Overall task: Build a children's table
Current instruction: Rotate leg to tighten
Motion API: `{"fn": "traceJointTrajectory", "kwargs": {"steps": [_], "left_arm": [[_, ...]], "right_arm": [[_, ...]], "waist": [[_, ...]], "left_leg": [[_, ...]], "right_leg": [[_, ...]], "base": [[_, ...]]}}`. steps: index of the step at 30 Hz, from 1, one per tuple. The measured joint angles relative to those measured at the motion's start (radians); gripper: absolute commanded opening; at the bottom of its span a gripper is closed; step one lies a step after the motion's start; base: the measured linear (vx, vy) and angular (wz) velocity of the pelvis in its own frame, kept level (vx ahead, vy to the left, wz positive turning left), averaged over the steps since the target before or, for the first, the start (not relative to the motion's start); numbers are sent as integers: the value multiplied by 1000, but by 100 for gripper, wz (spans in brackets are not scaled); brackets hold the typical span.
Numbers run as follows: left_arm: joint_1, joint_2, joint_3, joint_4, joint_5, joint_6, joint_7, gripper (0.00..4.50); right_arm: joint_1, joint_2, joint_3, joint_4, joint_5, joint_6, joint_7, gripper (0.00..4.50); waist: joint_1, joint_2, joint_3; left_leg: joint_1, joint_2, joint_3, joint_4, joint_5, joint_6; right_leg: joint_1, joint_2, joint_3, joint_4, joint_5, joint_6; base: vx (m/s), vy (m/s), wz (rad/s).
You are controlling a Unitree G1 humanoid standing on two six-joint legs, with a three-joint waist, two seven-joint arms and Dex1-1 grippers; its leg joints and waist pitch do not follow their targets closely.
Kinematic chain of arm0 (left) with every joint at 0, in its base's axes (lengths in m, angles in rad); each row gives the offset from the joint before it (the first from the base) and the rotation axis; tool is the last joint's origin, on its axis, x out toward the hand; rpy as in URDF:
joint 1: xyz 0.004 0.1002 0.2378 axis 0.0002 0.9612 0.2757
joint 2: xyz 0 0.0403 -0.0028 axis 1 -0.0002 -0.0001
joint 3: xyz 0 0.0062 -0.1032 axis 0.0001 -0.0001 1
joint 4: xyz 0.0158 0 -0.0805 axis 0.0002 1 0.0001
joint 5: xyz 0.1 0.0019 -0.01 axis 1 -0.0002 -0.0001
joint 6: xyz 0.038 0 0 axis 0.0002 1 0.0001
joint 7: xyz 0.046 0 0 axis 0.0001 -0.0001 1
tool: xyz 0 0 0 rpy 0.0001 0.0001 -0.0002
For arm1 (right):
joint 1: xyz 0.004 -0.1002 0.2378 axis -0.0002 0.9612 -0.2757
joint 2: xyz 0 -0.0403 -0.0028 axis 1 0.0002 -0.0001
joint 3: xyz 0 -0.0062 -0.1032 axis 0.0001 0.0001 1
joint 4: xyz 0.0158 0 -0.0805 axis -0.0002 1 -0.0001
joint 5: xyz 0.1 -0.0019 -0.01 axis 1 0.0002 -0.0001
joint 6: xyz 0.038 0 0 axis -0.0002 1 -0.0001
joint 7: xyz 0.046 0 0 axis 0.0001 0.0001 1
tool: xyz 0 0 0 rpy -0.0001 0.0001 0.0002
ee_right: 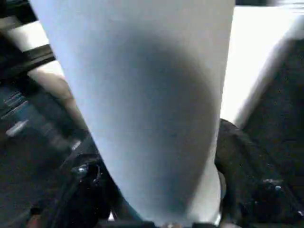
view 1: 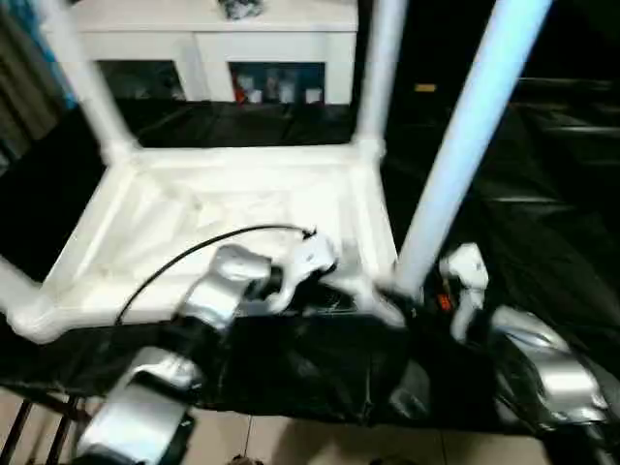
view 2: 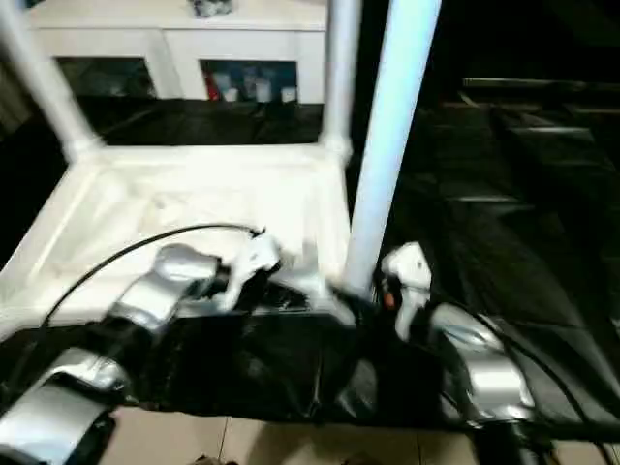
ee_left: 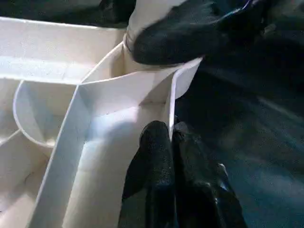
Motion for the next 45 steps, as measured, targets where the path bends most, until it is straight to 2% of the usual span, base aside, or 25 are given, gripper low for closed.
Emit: {"fn": "traceJointTrajectory", "kwargs": {"steps": [3,7,9,10,12,15,18,21,24,29,33,40,41,43,45], "left_arm": [[-1,-35,15,-1,18,27,92,0],[3,-54,16,-5,29,33,157,0],[7,-56,16,-8,34,28,174,0],[9,-56,16,-9,35,26,177,0],[10,-56,14,-12,36,22,174,0],[9,-55,14,-13,37,18,161,0],[8,-49,14,-13,35,6,135,0],[9,-28,10,-14,27,-14,74,0],[17,12,-7,-26,7,-44,-27,0],[27,64,-17,-41,-17,-69,-155,0],[29,84,-25,-43,-24,-84,-228,0],[31,108,-52,-50,-46,-99,-325,0],[33,110,-54,-51,-48,-101,-333,0],[35,112,-62,-55,-49,-102,-354,0],[40,115,-67,-65,-48,-103,-371,0]], "right_arm": [[-36,74,-20,37,-35,-9,-158,259],[-68,123,-26,68,-66,-17,-275,259],[-75,147,-26,91,-83,-52,-316,259],[-74,154,-26,97,-88,-65,-325,329],[-74,155,-21,101,-112,-80,-323,335],[-67,149,-19,98,-118,-96,-301,374],[-58,127,-11,95,-116,-117,-245,397],[-47,77,17,76,-107,-116,-162,397],[-14,1,60,23,-78,-103,-23,397],[25,-87,104,-37,-43,-111,172,397],[35,-154,123,-71,-9,-80,304,397],[35,-252,158,-135,67,44,484,397],[35,-258,161,-138,74,52,497,372],[32,-276,170,-141,87,73,529,372],[31,-288,175,-149,94,89,559,343]], "waist": [[-7,2,-2],[-11,2,-4],[-15,3,-5],[-17,3,-6],[-19,3,-6],[-19,3,-6],[-18,3,-6],[-15,4,-5],[3,5,-4],[11,4,-2],[20,3,-1],[41,3,-1],[43,3,-1],[47,3,-1],[52,3,-1]], "left_leg": [[0,-1,1,-1,0,0],[0,-1,1,-2,0,0],[0,-1,1,-3,0,0],[0,-1,1,-3,0,0],[-1,-1,1,-3,0,0],[-1,-2,0,-4,0,0],[-1,-2,0,-7,0,0],[-2,-1,0,-10,1,2],[-1,1,-1,-10,2,4],[-3,0,0,-8,3,5],[-5,0,0,-7,3,5],[-5,1,0,-7,3,5],[-5,1,0,-6,3,5],[-5,1,0,-6,3,5],[-5,1,0,-6,3,5]], "right_leg": [[0,0,1,0,0,0],[0,0,1,0,0,0],[0,0,1,0,-1,1],[0,0,1,-1,-1,2],[0,0,2,-1,-1,2],[0,0,2,-3,0,0],[0,1,2,-5,0,-1],[-1,1,1,-5,0,0],[-3,2,-2,-5,0,0],[-4,1,-2,-6,0,0],[-4,1,-2,-7,0,0],[-4,1,-3,-7,0,0],[-4,0,-3,-7,0,0],[-4,0,-3,-7,0,0],[-4,0,-3,-7,0,0]], "base": [[0,0,0],[0,0,0],[0,0,0],[0,0,0],[0,0,0],[0,0,0],[0,0,0],[0,0,0],[0,0,0],[0,0,0],[0,0,0],[0,0,0],[0,0,0],[0,0,0],[0,0,0]]}}
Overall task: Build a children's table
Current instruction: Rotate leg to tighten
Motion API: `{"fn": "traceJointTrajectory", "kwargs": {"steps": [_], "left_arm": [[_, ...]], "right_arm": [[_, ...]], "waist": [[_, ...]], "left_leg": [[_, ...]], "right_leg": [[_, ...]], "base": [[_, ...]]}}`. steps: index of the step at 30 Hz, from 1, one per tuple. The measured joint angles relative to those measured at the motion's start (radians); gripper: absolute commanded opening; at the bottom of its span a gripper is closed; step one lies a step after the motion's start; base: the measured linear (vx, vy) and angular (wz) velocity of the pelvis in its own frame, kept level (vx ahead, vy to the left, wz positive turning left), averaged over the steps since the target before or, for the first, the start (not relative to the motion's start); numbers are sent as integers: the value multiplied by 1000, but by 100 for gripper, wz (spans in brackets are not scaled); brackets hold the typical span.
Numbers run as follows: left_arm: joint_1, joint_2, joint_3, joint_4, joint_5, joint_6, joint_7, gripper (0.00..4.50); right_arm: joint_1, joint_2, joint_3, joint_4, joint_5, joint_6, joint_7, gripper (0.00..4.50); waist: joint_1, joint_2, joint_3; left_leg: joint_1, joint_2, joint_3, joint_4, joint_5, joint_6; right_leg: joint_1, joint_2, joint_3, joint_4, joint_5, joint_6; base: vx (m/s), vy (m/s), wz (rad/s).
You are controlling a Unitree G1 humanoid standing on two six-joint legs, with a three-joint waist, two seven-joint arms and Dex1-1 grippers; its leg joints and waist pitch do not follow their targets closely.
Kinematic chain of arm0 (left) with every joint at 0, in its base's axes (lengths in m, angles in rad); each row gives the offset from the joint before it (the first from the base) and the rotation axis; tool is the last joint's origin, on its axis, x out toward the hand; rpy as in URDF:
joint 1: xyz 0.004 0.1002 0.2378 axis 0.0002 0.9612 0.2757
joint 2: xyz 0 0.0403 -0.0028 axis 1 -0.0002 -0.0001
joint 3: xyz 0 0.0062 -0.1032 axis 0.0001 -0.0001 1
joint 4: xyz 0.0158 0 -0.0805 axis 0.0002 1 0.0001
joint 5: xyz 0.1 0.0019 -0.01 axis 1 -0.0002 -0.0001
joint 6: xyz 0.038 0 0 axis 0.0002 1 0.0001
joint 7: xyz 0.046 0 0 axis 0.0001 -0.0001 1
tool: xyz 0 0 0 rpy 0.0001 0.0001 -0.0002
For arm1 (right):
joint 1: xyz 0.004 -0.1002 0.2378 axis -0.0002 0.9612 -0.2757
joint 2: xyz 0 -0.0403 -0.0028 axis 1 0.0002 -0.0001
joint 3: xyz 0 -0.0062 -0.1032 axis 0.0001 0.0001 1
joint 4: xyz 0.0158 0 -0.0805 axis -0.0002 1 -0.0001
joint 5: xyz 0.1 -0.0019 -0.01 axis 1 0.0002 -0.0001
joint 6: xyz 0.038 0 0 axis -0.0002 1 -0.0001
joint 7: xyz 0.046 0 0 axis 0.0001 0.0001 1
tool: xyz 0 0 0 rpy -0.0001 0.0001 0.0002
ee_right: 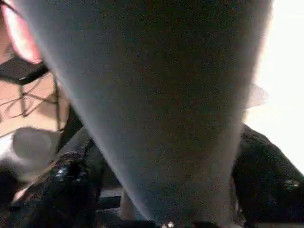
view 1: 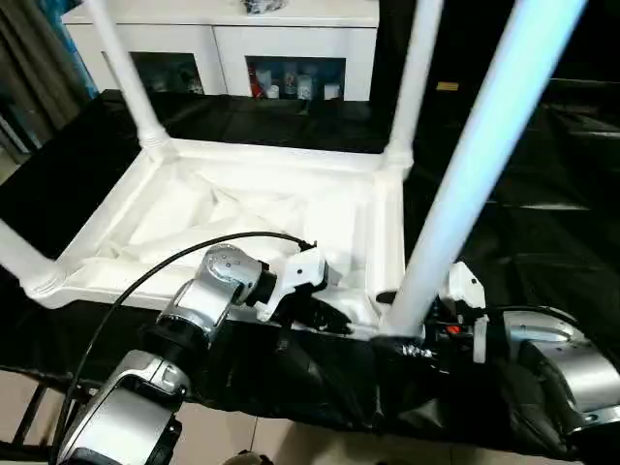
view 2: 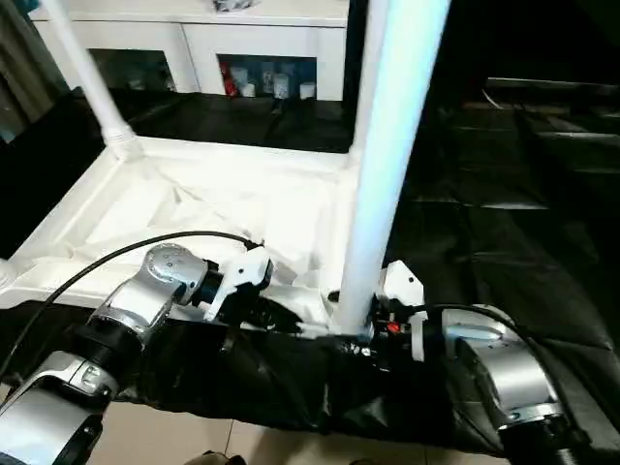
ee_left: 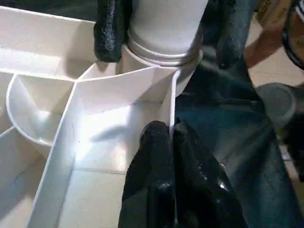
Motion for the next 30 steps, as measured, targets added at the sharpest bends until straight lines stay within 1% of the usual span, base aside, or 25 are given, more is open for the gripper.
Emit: {"fn": "traceJointTrajectory", "kwargs": {"steps": [1,2,3,4,9,14,19,21,23,24,27,30], "left_arm": [[2,1,-1,-4,0,-1,-7,0],[3,1,-2,-6,0,-2,-13,0],[3,1,-4,-7,0,-3,-17,0],[3,2,-5,-7,0,-4,-19,0],[3,6,-8,-11,-3,-6,-30,0],[3,6,-8,-11,-4,-11,-29,0],[5,6,-5,-11,-3,-12,-13,0],[6,3,10,-9,0,-5,27,0],[4,-3,20,-5,5,2,78,0],[2,-18,25,2,21,12,131,0],[-10,-70,45,23,47,59,263,0],[-20,-114,53,32,62,95,359,0]], "right_arm": [[0,-2,1,-3,2,5,9,343],[0,-3,1,-6,3,11,13,334],[0,-3,1,-8,4,16,16,313],[0,-4,2,-9,5,19,16,313],[0,-11,6,-26,7,38,16,274],[2,-11,5,-29,6,38,14,264],[25,18,-12,-47,3,41,-33,263],[28,59,-37,-43,-7,40,-107,261],[27,100,-61,-28,-20,28,-189,258],[27,140,-84,-7,-38,13,-264,255],[1,241,-135,53,-82,-18,-475,247],[-22,286,-159,89,-106,-39,-600,242]], "waist": [[2,0,0],[5,0,0],[8,0,0],[9,0,0],[10,0,0],[11,0,0],[10,0,0],[4,-1,0],[-9,-3,1],[-21,-6,1],[-52,-7,2],[-58,-9,0]], "left_leg": [[0,0,0,0,0,0],[0,0,0,0,0,0],[0,0,0,0,0,0],[0,0,0,0,0,0],[0,0,0,0,0,0],[0,0,0,0,0,0],[1,0,0,1,0,0],[2,0,0,2,0,-1],[4,0,1,4,-3,-5],[5,0,0,4,-3,-5],[5,-1,1,4,-3,-6],[5,-2,1,4,-3,-6]], "right_leg": [[0,0,0,0,0,0],[0,0,0,0,0,0],[0,0,0,0,0,0],[0,0,0,0,0,0],[0,0,0,0,0,0],[0,0,0,0,0,0],[0,0,0,2,0,0],[0,0,1,5,0,0],[0,0,2,8,0,0],[1,0,2,9,0,0],[3,0,4,8,-2,3],[3,1,6,8,-3,5]], "base": [[0,0,0],[0,0,0],[0,0,0],[0,0,0],[0,0,0],[0,0,0],[0,0,0],[0,0,0],[0,0,0],[0,0,0],[0,0,0],[0,0,0]]}}
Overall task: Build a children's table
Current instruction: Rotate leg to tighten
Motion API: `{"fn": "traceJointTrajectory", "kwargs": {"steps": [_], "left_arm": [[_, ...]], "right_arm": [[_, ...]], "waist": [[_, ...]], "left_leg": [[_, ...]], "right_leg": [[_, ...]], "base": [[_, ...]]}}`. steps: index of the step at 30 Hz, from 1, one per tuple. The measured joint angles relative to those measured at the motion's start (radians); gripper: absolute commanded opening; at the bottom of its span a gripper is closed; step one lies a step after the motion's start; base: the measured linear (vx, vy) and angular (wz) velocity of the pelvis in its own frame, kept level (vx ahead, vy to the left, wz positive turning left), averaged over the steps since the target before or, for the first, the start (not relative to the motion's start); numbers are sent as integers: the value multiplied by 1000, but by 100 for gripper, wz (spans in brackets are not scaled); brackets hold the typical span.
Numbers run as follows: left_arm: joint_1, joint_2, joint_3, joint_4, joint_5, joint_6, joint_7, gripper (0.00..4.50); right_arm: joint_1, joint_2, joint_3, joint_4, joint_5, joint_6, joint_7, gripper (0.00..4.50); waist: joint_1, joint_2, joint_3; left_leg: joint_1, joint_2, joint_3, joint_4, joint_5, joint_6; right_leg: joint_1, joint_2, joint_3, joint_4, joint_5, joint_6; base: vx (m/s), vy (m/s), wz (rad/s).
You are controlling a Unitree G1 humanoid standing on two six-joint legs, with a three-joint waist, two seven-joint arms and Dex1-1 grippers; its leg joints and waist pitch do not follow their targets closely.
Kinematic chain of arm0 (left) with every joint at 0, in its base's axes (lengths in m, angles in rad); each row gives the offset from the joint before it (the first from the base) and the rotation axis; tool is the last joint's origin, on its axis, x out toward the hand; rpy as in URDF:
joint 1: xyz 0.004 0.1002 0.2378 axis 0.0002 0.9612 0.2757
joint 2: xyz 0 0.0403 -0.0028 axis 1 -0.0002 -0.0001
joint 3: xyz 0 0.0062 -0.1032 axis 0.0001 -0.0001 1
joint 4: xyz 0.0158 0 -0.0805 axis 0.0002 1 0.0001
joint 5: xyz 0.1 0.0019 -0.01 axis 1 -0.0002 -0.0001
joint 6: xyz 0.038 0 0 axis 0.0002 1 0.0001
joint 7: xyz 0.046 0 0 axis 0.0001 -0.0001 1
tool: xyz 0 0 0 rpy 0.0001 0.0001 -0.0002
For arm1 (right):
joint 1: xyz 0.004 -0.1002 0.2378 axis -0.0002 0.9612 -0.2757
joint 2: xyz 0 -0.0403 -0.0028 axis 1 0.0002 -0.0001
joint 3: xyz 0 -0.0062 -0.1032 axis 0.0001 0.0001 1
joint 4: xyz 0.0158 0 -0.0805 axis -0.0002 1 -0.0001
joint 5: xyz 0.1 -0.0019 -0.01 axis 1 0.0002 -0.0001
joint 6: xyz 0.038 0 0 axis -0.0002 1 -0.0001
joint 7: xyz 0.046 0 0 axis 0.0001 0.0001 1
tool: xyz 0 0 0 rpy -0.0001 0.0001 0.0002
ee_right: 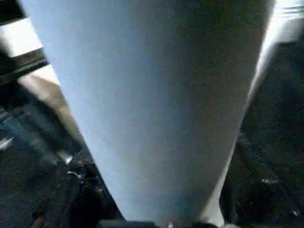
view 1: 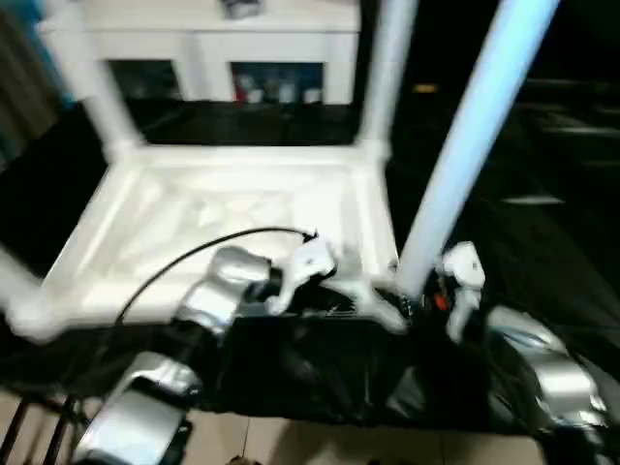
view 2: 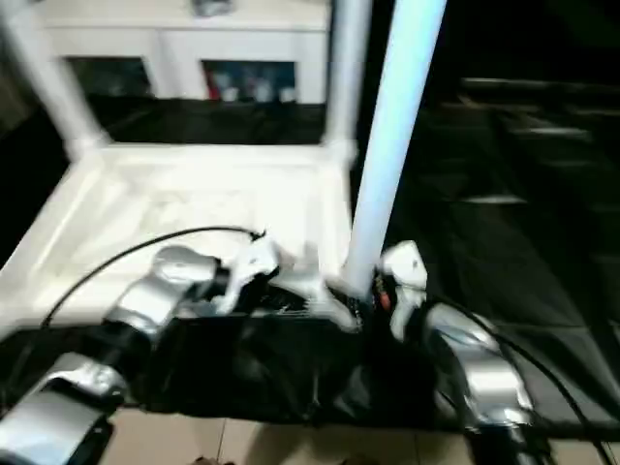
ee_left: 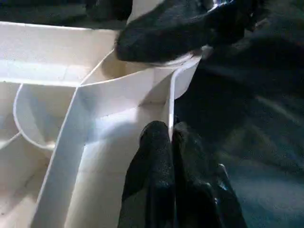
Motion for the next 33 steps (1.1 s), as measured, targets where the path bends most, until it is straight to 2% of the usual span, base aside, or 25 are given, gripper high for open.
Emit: {"fn": "traceJointTrajectory", "kwargs": {"steps": [8,9,12,14,15,17,19,23,27,33], "left_arm": [[-9,-64,20,25,25,23,168,0],[-4,-64,20,22,33,12,176,0],[3,-64,19,19,44,-8,178,0],[4,-64,19,17,46,-13,176,0],[5,-62,19,13,47,-14,172,0],[7,-56,18,9,46,-22,154,0],[13,-42,14,1,38,-35,120,0],[22,5,-1,-4,13,-85,3,0],[23,48,-11,-4,-3,-124,-123,0],[21,81,-27,-4,-24,-148,-224,0]], "right_arm": [[-75,133,-40,106,-76,-60,-266,240],[-77,146,-41,121,-90,-88,-283,295],[-77,157,-41,136,-95,-116,-291,309],[-77,160,-41,136,-94,-121,-288,342],[-77,160,-41,136,-91,-124,-280,342],[-69,145,-40,127,-84,-124,-237,352],[-58,113,-29,115,-74,-121,-166,382],[-6,19,25,54,-46,-116,15,382],[47,-106,73,-38,8,-72,215,382],[57,-212,104,-87,41,-19,408,382]], "waist": [[-16,5,-6],[-18,4,-6],[-18,4,-7],[-18,4,-7],[-18,5,-7],[-17,5,-7],[-16,5,-7],[-3,6,-6],[16,6,-4],[24,3,-2]], "left_leg": [[0,-2,0,-1,0,0],[0,-2,0,-2,0,0],[0,-2,0,-2,0,0],[0,-2,0,-2,0,0],[0,-2,0,-3,0,0],[0,-2,0,-4,0,0],[0,-2,0,-7,0,0],[0,0,0,-9,1,2],[-1,0,-1,-8,1,2],[-1,-1,1,-6,0,0]], "right_leg": [[0,0,3,-1,0,0],[0,0,3,-1,0,0],[0,0,3,-1,0,0],[0,0,3,-1,0,0],[0,0,3,-2,0,0],[0,1,3,-2,1,-2],[-1,1,3,-2,1,-2],[-2,2,1,-1,0,0],[-3,2,1,-2,0,0],[-2,1,4,-2,0,0]], "base": [[0,0,0],[0,0,0],[0,0,0],[0,0,0],[0,0,0],[0,0,0],[0,0,0],[0,0,0],[0,0,0],[0,0,0]]}}
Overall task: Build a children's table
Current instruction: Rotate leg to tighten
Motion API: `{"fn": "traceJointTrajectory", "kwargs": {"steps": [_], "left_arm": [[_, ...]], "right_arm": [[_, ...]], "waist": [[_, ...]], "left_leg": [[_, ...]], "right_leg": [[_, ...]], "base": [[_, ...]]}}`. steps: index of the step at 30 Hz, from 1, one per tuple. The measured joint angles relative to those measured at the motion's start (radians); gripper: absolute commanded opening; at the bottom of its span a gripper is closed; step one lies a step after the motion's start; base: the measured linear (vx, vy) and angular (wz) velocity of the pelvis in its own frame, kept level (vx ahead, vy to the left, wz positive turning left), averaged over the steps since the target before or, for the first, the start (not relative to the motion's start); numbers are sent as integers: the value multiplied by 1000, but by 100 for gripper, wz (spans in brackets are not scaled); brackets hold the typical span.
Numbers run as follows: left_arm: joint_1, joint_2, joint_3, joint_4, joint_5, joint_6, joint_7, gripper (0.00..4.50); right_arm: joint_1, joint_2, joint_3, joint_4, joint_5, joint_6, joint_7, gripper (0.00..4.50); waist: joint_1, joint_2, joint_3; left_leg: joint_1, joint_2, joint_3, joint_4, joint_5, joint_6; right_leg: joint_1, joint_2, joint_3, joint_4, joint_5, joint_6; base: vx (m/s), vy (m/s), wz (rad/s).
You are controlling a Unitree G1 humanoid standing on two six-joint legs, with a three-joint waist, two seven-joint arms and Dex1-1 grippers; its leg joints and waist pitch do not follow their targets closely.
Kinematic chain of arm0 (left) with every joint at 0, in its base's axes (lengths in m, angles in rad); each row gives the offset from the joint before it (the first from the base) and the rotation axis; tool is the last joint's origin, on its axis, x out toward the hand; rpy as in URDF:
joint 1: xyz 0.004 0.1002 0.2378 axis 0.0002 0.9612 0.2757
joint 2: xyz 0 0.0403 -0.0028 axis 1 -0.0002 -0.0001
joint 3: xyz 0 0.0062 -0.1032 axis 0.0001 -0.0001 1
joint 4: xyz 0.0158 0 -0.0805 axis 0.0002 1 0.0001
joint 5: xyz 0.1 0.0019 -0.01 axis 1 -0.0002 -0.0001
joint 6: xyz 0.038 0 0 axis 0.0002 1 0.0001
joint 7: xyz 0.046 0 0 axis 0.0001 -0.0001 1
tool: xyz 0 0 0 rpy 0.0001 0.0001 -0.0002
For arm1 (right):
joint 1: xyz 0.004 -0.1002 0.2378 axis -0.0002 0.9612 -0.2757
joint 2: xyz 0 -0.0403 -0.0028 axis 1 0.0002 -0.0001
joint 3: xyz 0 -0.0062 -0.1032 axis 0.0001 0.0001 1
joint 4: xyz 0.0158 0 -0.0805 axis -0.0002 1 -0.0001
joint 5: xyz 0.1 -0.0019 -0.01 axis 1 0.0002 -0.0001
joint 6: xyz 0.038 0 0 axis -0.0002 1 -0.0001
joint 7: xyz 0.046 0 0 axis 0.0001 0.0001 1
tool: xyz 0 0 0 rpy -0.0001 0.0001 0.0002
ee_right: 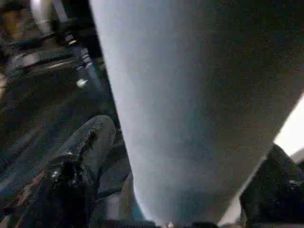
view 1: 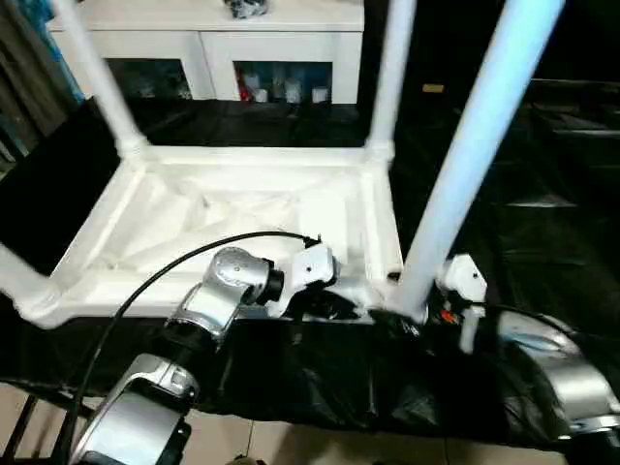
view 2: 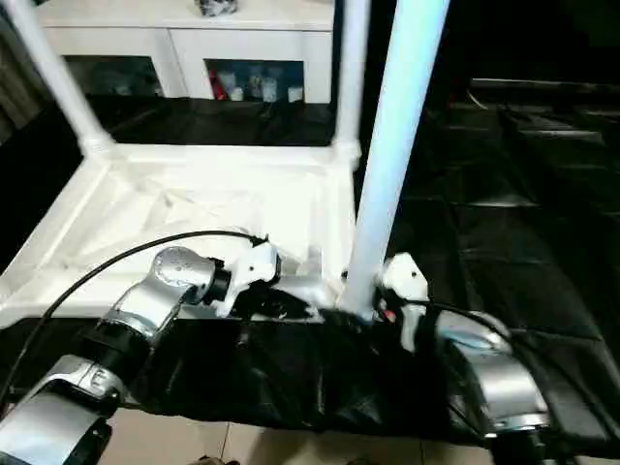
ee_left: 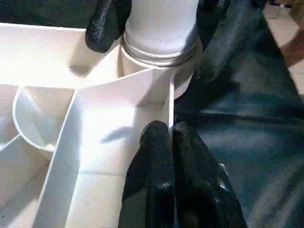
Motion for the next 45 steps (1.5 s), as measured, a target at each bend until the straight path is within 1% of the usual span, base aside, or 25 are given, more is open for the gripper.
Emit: {"fn": "traceJointTrajectory", "kwargs": {"steps": [1,2,3,5,6,8,11,12,15,18,23,26,28,29,32,33,35,39,41,42,45], "left_arm": [[-1,4,-3,0,-2,-4,-13,0],[-1,8,-5,0,-4,-8,-24,0],[-1,13,-8,0,-7,-14,-39,0],[-3,18,-13,0,-11,-19,-57,0],[-4,22,-14,0,-12,-21,-68,0],[-4,28,-14,0,-15,-24,-83,0],[-5,34,-14,0,-16,-31,-98,0],[-5,35,-14,0,-17,-33,-103,0],[-5,38,-15,0,-20,-34,-109,0],[-5,40,-16,0,-22,-35,-111,0],[-5,41,-16,0,-23,-34,-110,0],[-5,39,-14,3,-23,-26,-101,0],[-8,37,-5,11,-19,-14,-67,0],[-13,35,-2,18,-17,-10,-50,0],[-26,9,16,36,-1,23,47,0],[-29,-9,21,39,7,42,101,0],[-35,-34,30,45,18,67,167,0],[-46,-92,44,48,40,120,292,0],[-52,-111,47,53,43,139,335,0],[-62,-137,54,63,53,156,393,0],[-65,-184,56,69,70,172,478,0]], "right_arm": [[-2,-10,4,-1,7,5,19,382],[-3,-20,9,-2,13,7,37,368],[-8,-29,15,-1,16,11,57,368],[-11,-38,20,-1,21,17,83,340],[-14,-42,25,-1,26,24,94,334],[-22,-48,32,-1,27,33,104,329],[-32,-57,42,-1,27,40,121,287],[-34,-58,44,-1,27,43,122,287],[-41,-59,47,-1,27,50,133,259],[-42,-59,47,-1,27,51,136,250],[-42,-57,47,-1,27,54,136,248],[-37,-40,42,-1,26,55,117,248],[-33,-6,24,6,18,56,55,248],[-34,9,14,11,14,55,27,248],[-49,77,-23,58,-18,28,-122,248],[-57,117,-45,80,-27,21,-201,248],[-70,161,-68,107,-39,9,-299,248],[-97,249,-109,140,-68,4,-494,248],[-107,278,-121,152,-79,1,-560,248],[-131,328,-143,181,-104,-14,-652,248],[-162,363,-161,217,-131,-30,-763,248]], "waist": [[1,0,0],[3,-1,1],[6,-1,1],[10,-2,1],[12,-2,2],[13,-3,2],[15,-5,3],[15,-5,4],[16,-5,4],[16,-5,4],[16,-5,4],[15,-5,3],[13,-5,4],[9,-5,4],[-12,-6,4],[-18,-7,4],[-23,-7,4],[-24,-5,3],[-23,-4,2],[-24,-3,1],[-23,1,-2]], "left_leg": [[0,0,0,0,0,0],[0,0,0,0,0,0],[0,0,0,0,0,0],[-1,0,0,0,0,0],[-1,0,0,0,0,1],[-2,0,0,0,1,2],[-2,0,0,0,1,2],[-2,0,0,0,1,2],[-2,0,0,0,1,2],[-2,0,0,0,1,2],[-2,1,0,0,1,2],[-1,1,0,0,1,2],[0,1,0,1,0,0],[0,1,0,2,0,0],[0,1,0,3,0,0],[0,0,0,3,0,0],[1,0,0,3,0,0],[1,-1,0,3,0,0],[1,-1,0,3,0,-1],[1,-1,0,2,0,-1],[1,-2,0,2,0,0]], "right_leg": [[0,0,0,0,0,0],[0,0,0,0,0,0],[0,0,0,0,0,0],[-1,0,0,0,0,0],[-1,0,0,0,0,0],[-2,0,-1,0,0,0],[-2,0,-1,1,0,0],[-2,0,-1,1,0,0],[-2,0,0,1,0,0],[-2,0,0,1,0,0],[-2,0,-1,1,0,0],[-2,0,-1,2,0,0],[-2,0,0,3,1,-1],[-1,0,0,3,1,-2],[-1,0,1,2,2,-3],[0,0,1,2,2,-3],[1,0,2,1,2,-3],[1,0,2,1,2,-3],[1,0,2,1,2,-3],[1,0,2,1,2,-3],[2,0,3,-1,2,-3]], "base": [[0,0,0],[0,0,0],[0,0,0],[0,0,0],[0,0,0],[0,0,0],[0,0,0],[0,0,0],[0,0,0],[0,0,0],[0,0,0],[0,0,0],[0,0,0],[0,0,0],[0,0,0],[0,0,0],[0,0,0],[0,0,0],[0,0,0],[0,0,0],[0,0,0]]}}
